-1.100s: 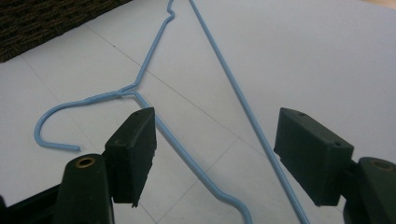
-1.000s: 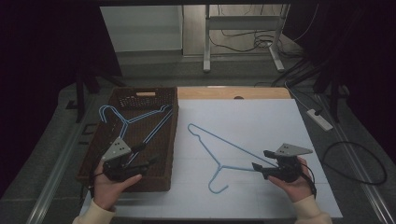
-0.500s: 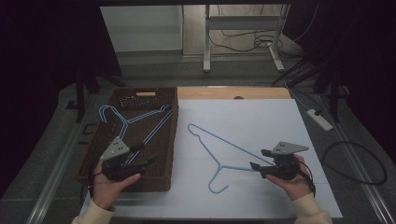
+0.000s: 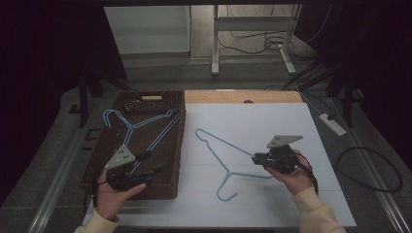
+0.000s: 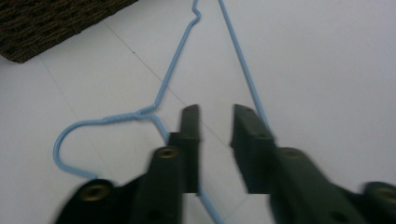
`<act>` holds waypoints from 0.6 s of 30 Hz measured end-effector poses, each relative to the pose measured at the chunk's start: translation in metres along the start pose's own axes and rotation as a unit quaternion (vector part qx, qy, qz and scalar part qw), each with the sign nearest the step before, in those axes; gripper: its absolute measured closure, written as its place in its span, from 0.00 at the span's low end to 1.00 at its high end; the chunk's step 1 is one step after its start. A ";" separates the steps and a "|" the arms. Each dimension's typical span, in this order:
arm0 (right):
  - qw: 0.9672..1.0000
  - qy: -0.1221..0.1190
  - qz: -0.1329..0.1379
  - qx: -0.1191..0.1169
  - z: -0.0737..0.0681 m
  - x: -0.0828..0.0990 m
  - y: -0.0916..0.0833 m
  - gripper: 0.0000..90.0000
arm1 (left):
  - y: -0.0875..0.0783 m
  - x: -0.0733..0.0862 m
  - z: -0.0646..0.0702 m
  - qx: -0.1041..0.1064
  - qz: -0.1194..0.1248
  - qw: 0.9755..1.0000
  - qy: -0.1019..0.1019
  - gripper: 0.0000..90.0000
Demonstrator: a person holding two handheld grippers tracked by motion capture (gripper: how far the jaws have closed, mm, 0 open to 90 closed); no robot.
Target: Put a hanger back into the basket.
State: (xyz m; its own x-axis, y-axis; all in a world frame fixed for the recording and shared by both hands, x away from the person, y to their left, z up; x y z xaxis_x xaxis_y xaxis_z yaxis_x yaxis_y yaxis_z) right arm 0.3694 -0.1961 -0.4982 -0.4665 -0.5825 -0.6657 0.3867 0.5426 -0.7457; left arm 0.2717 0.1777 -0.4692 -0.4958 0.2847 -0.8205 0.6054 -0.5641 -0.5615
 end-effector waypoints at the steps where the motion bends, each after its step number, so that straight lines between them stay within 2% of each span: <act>1: 1.000 0.001 -0.004 -0.002 0.000 -0.004 0.003 0.99 | 0.001 0.000 0.000 0.000 -0.001 1.000 0.001 0.39; 5: 0.999 -0.006 -0.044 -0.015 0.002 -0.023 0.027 1.00 | 0.001 0.001 0.001 0.002 -0.002 1.000 0.002 0.39; 9: 0.998 -0.010 -0.066 -0.011 0.007 -0.033 0.049 1.00 | 0.002 0.001 0.002 0.003 -0.004 1.000 0.004 0.39; 13: 0.996 0.001 -0.088 0.000 0.022 -0.031 0.069 1.00 | 0.003 0.002 0.003 0.004 -0.006 1.000 0.005 0.39; 18: 0.994 0.013 -0.110 0.005 0.035 -0.020 0.081 1.00 | 0.004 0.002 0.003 0.004 -0.007 1.000 0.007 0.39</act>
State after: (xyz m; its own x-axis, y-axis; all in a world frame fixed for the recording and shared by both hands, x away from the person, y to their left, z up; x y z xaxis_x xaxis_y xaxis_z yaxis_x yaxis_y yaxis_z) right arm 0.4384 -0.1618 -0.5466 -0.5617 -0.6705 -0.4848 0.2797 0.3976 -0.8739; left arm 0.2711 0.1733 -0.4725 -0.4958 0.3037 -0.8136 0.5934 -0.5655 -0.5727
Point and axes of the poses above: each handheld gripper's, and its own axes: y roughly forward along the jaws, x roughly out of its underside, z roughly to its right, the point moved 6 cm from there along y, roughly forward along the jaws, and after that the axes turned 4 degrees about -z, right-handed, at the moved point
